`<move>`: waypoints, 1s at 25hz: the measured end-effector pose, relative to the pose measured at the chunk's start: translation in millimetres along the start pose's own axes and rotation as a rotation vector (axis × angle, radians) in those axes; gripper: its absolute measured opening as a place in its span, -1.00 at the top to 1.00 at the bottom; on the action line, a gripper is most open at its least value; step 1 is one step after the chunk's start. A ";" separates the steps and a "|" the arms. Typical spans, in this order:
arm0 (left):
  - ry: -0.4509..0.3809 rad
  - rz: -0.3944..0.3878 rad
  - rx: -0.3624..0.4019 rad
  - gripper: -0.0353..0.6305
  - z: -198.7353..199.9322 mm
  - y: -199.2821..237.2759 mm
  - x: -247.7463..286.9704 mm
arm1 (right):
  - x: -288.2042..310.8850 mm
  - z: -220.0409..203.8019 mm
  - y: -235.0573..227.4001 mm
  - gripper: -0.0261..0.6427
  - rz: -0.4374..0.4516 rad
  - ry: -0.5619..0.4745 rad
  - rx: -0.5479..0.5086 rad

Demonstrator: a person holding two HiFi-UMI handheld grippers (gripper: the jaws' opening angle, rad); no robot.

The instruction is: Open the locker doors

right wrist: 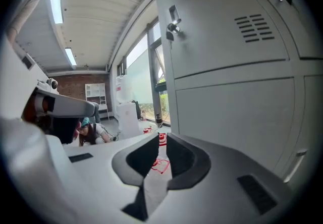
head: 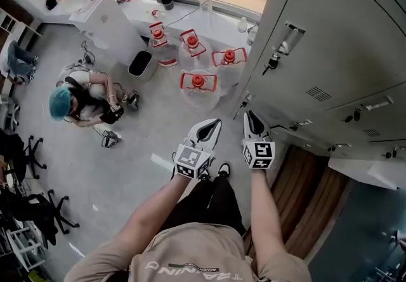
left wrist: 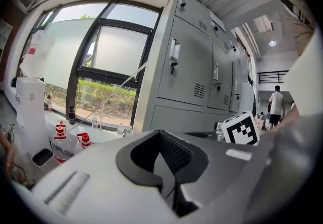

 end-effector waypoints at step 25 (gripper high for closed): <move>0.088 -0.061 -0.028 0.88 -33.0 47.6 49.0 | 115.0 -103.5 -50.2 0.67 -0.116 0.057 -0.037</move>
Point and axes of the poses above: the fingertips, and each gripper's own axes: x forward along the fingers, y to its left, z out of its top, the point moved 2 cm from there along -x, backward along the fingers, and after that the axes turned 4 degrees about -x, right-handed, at the moved point
